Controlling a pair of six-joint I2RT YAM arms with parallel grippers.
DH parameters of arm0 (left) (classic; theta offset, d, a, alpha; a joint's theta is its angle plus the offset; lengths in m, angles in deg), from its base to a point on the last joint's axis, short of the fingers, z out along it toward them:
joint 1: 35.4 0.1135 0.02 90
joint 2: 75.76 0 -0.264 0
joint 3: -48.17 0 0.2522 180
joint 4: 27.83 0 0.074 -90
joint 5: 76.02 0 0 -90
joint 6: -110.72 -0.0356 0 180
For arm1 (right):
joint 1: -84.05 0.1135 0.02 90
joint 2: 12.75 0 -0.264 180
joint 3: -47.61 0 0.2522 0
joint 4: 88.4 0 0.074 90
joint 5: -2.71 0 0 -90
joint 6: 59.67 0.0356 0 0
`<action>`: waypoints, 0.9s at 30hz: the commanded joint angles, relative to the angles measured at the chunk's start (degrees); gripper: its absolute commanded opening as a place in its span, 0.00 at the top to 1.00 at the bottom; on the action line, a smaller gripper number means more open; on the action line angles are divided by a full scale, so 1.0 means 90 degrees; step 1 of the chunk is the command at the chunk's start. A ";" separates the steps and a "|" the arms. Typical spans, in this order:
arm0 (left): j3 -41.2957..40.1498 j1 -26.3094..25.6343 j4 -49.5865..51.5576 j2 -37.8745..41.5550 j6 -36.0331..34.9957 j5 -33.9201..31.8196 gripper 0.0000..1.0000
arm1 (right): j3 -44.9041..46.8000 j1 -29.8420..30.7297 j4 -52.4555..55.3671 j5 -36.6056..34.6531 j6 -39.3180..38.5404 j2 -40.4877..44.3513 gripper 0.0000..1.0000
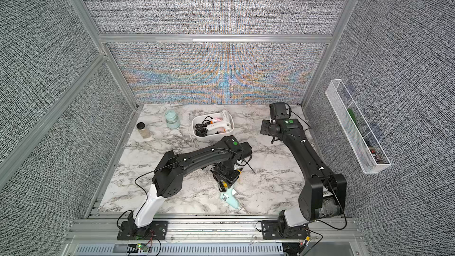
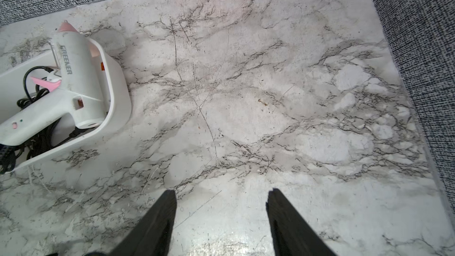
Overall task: Put the hot melt glue gun into the storage box
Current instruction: Pick up the hot melt adhesive gun from the center of the board.
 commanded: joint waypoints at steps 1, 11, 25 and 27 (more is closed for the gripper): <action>0.0331 -0.0077 0.0324 -0.0288 -0.0187 -0.0517 0.42 | 0.0032 -0.0026 -0.0069 0.0084 0.0012 0.0021 0.36; 0.1423 -0.0339 0.0346 -0.0991 -0.0104 -0.1094 0.44 | 0.0016 -0.0055 -0.0069 0.0125 0.0016 0.0008 0.36; 0.1402 -0.0231 -0.0058 -0.1181 0.0377 -0.0377 0.42 | 0.0066 -0.0108 -0.0030 0.0124 -0.0086 0.0078 0.36; 0.1500 -0.0204 -0.0106 -0.1290 0.0415 -0.0258 0.47 | 0.0080 -0.0123 -0.0029 0.0125 -0.0096 0.0129 0.36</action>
